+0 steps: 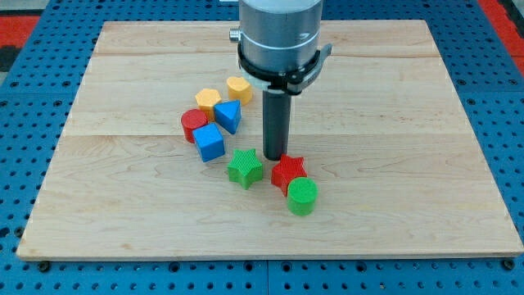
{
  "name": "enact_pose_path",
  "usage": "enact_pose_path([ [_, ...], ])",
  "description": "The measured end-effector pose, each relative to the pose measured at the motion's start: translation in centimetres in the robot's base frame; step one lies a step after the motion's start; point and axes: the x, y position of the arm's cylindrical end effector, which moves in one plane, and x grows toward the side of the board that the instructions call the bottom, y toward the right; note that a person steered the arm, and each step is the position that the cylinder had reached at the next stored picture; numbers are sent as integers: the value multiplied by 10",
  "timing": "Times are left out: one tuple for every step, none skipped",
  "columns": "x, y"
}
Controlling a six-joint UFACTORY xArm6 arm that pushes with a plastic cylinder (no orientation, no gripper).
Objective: Push the blue triangle into the blue cube
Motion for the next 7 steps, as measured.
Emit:
enact_pose_path([
  [-31, 1],
  [3, 64],
  [55, 86],
  [56, 57],
  [54, 7],
  [10, 20],
  [-4, -31],
])
